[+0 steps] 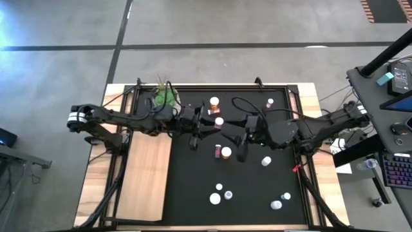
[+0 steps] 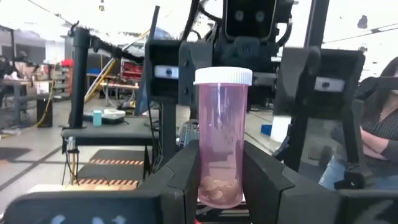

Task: Pick and place medicine bottles onto shelf by color
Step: Put the bottom pink pill bottle on the shelf

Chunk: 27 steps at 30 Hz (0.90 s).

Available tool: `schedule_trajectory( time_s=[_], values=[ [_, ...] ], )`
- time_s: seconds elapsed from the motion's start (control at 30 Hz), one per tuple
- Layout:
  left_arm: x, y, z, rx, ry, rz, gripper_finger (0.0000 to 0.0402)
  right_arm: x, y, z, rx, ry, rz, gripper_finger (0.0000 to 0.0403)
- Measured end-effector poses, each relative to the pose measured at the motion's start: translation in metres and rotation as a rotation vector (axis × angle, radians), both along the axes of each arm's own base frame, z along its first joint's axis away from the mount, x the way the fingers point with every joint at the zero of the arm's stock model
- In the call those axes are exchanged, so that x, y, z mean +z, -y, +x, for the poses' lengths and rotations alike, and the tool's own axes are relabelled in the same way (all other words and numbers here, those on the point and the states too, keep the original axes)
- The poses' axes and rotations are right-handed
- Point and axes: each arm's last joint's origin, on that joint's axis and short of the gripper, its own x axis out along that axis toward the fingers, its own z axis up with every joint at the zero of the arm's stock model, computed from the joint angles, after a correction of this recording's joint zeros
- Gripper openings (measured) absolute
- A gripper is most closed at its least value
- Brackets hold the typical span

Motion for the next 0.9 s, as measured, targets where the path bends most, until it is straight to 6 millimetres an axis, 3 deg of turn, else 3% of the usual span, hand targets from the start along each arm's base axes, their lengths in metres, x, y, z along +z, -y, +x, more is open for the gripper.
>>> schedule_trajectory(
  time_s=[0.33, 0.9],
  values=[
    [0.007, 0.001, -0.003, 0.000, 0.083, 0.038, 0.0077, -0.008, -0.004, 0.017, -0.019, 0.024, -0.008, 0.0210],
    [0.003, 0.002, -0.002, -0.045, 0.050, -0.005, 0.0077, 0.008, 0.002, 0.005, -0.119, 0.082, -0.016, 0.0190]
  ],
)
